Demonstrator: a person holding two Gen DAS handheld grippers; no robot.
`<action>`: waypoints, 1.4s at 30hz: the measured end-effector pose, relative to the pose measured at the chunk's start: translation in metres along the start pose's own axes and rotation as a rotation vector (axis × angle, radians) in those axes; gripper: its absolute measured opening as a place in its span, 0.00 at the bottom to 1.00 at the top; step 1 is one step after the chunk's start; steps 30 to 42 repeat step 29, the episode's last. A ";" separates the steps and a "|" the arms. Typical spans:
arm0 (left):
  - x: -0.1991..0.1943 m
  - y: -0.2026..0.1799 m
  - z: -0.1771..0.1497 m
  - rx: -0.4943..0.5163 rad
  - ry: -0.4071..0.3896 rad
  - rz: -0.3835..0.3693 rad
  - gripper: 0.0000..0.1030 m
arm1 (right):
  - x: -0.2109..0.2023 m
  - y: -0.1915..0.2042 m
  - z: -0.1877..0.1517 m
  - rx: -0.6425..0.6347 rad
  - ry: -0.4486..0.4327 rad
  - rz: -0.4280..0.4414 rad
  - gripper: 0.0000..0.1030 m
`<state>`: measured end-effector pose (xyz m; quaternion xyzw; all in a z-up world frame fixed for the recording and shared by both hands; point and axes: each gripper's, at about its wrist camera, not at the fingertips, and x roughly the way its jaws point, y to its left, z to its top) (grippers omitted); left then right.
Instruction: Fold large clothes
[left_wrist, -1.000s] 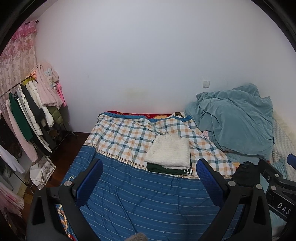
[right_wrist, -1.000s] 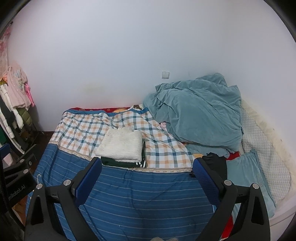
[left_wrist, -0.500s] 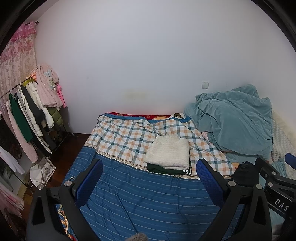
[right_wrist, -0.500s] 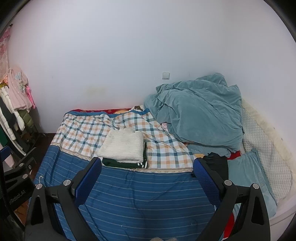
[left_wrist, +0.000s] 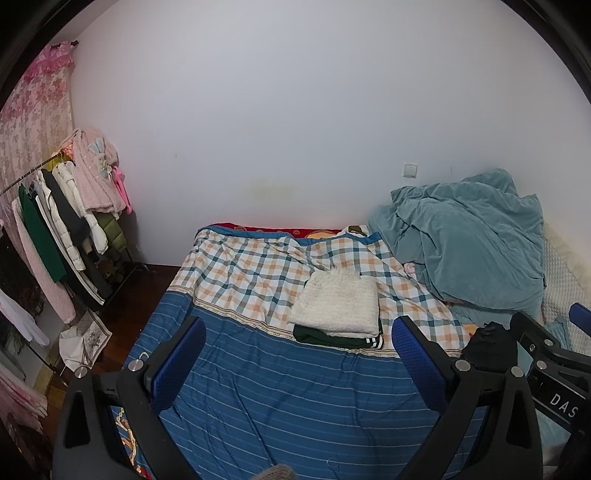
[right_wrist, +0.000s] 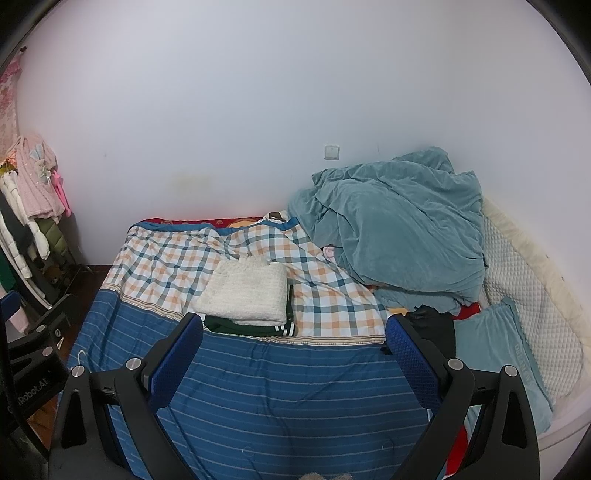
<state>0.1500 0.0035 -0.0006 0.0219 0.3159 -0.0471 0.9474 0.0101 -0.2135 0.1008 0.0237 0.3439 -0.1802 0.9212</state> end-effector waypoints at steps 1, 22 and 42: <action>0.000 0.000 0.000 0.000 0.001 0.000 1.00 | 0.000 0.000 0.000 -0.001 0.001 0.000 0.97; 0.000 0.002 0.001 0.000 0.002 0.001 1.00 | -0.002 0.003 0.002 0.003 -0.001 -0.002 0.98; -0.002 0.007 -0.001 -0.005 -0.009 0.008 1.00 | 0.001 0.005 0.007 0.001 -0.002 0.002 0.98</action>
